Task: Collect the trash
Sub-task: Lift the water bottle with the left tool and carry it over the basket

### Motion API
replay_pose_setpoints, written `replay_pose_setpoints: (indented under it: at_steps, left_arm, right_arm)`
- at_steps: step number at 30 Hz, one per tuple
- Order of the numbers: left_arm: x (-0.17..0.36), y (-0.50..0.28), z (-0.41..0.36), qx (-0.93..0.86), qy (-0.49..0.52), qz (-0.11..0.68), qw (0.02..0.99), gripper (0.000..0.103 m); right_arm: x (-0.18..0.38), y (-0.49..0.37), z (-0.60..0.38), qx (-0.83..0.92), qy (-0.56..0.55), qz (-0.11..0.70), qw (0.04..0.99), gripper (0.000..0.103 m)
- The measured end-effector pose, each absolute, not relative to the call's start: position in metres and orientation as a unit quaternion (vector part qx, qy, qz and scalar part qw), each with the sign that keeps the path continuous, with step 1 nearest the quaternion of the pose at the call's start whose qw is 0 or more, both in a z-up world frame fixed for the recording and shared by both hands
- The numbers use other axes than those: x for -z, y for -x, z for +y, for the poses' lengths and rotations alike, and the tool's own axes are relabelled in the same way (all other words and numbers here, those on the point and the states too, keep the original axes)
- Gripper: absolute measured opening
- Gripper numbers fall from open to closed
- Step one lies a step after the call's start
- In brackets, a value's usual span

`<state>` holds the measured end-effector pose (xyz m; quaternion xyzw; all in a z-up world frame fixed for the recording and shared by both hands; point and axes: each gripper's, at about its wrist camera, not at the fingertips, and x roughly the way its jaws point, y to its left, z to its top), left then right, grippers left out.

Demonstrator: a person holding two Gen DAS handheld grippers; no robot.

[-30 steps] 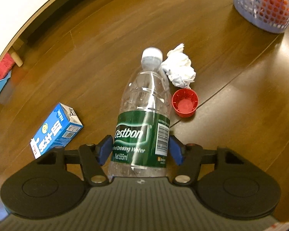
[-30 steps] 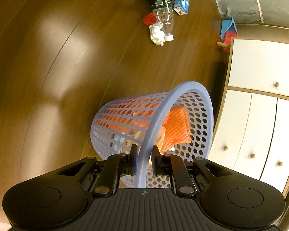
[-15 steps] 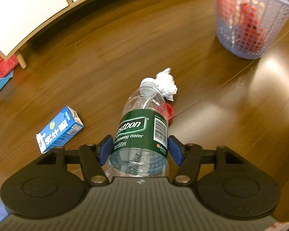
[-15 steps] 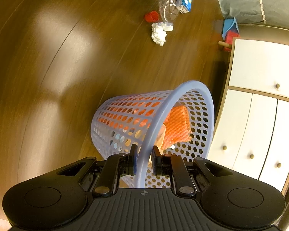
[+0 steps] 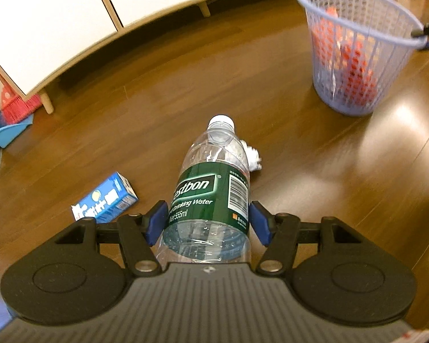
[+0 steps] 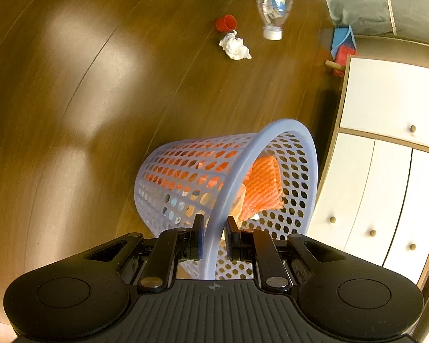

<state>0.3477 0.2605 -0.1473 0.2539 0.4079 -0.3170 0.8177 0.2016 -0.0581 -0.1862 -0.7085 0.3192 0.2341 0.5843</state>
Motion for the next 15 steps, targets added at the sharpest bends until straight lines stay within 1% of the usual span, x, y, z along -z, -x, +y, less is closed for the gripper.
replay_pose_setpoints:
  at_steps: [7, 15]
  left_arm:
    - [0.106, -0.336, 0.247, 0.331, -0.235, 0.372, 0.835, 0.058]
    - [0.068, -0.320, 0.213, 0.366, -0.224, 0.332, 0.840, 0.058]
  right_arm:
    - [0.185, -0.202, -0.054, -0.236, 0.710, 0.316, 0.584, 0.011]
    - [0.186, -0.198, -0.055, -0.237, 0.714, 0.311, 0.581, 0.011]
